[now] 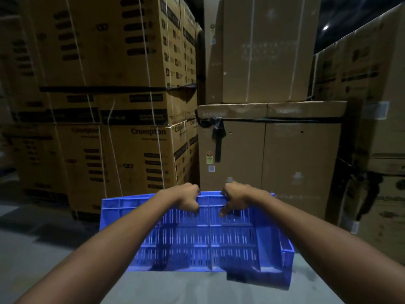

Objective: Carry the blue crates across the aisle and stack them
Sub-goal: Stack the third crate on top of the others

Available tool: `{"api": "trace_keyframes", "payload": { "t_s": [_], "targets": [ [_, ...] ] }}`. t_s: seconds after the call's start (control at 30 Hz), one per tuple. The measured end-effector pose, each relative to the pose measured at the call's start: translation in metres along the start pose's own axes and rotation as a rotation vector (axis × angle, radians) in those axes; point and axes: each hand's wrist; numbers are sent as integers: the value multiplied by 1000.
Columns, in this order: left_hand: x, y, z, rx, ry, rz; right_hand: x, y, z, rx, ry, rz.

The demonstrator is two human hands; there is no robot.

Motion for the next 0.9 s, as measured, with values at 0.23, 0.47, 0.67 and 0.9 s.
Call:
{"api": "trace_keyframes", "payload": {
  "t_s": [0.23,0.47,0.67,0.9],
  "targets": [
    [-56,-107,-72,15,48,89,27,-87,-63,2,-18,86],
    [-93,-199,-149,116,-12,144,62,-170,-129,94,43,194],
    [-86,-266,-170,114,-56,202,110,-211,-144,84,-13,235],
    [-59,-341,-189,-22,0,163,187,-243,-160,54,-45,210]
  ]
}}
Point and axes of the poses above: each hand's wrist, its own y-axis away from the middle knuckle, its own z-axis out of the palm, x = y × z, and after that the axes turned 14 degrees about -x, right-handed
